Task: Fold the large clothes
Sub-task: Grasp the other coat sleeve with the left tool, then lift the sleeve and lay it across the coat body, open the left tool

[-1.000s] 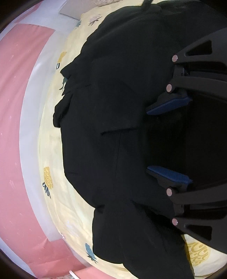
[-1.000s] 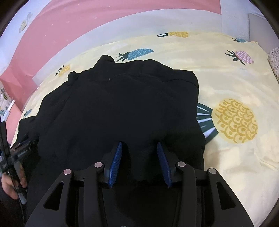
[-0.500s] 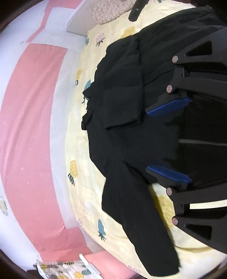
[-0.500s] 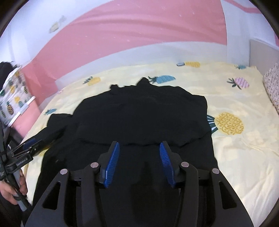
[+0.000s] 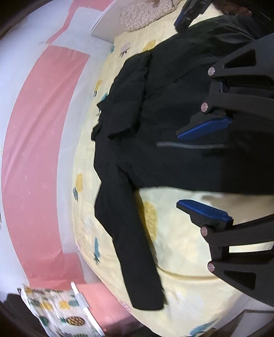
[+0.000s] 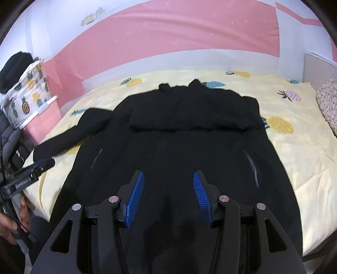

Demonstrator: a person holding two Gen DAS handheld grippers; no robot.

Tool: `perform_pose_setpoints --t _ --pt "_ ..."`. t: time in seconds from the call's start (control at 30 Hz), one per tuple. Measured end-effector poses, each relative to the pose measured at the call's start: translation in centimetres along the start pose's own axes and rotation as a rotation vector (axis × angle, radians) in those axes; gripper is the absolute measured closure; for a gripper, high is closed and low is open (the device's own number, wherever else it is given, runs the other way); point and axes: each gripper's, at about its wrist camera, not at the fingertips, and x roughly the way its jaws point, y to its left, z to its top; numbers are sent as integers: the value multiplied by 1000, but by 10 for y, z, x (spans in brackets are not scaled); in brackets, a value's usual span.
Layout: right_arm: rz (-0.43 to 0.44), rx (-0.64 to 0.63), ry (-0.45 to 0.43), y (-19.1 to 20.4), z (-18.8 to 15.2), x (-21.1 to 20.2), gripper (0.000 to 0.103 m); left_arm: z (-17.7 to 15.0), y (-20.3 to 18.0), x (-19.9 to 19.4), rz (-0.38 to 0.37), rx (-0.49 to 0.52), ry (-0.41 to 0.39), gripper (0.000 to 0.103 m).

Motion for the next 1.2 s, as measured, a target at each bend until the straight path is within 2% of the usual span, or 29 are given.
perform_pose_setpoints --t 0.23,0.3,0.37,0.83,1.07,1.2 --pt "-26 -30 22 7 -6 5 52 -10 41 6 56 -90 12 41" --pt "-23 -20 18 6 -3 8 44 -9 53 11 69 -118 18 41" --pt "-20 -15 13 10 -2 10 41 -8 65 16 82 -147 17 41" --pt "-24 -51 55 23 7 39 40 10 195 68 218 -435 16 32" --pt "-50 -41 66 16 12 53 40 9 251 102 233 -615 21 32" --pt "-53 -31 79 13 14 61 40 16 261 112 273 -615 -5 35"
